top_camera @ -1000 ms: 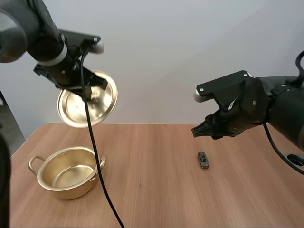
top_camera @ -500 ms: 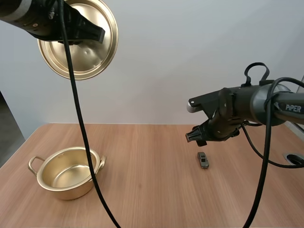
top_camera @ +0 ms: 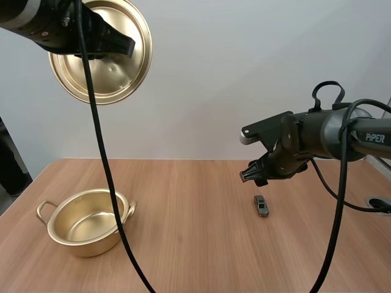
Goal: Open the pot, put the car inside, and close it
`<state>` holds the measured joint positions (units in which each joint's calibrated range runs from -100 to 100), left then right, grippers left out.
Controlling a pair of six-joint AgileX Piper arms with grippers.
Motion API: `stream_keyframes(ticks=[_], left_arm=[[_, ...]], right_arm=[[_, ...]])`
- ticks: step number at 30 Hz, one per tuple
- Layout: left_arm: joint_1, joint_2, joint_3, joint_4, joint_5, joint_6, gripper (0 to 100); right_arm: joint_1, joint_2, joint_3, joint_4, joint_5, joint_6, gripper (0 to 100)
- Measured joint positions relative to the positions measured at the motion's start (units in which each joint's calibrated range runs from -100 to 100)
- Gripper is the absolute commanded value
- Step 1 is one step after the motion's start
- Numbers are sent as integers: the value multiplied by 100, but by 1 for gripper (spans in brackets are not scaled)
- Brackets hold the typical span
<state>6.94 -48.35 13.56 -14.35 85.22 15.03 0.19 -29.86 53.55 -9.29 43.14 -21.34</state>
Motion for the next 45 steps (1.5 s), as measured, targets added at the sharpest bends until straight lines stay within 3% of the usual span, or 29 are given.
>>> stream_keyframes(ticks=[2,6,8,29,39,42,45], left_arm=[[0,0,0,0,-38,41,0],[0,0,0,0,-45,41,0],[0,0,0,0,-45,41,0],[0,0,0,9,204,41,0],[0,0,0,9,204,41,0],[0,0,0,9,204,41,0],[0,0,0,9,204,41,0]], right_arm=[[0,16,0,51,-99,0,75],[0,28,0,91,-237,109,97],[0,87,0,91,-314,197,100],[-192,1915,-124,131,-888,537,100],[-192,2272,-171,717,-869,-95,100],[-192,2322,-171,734,-869,-130,95],[-192,2331,-171,734,-869,-130,81]])
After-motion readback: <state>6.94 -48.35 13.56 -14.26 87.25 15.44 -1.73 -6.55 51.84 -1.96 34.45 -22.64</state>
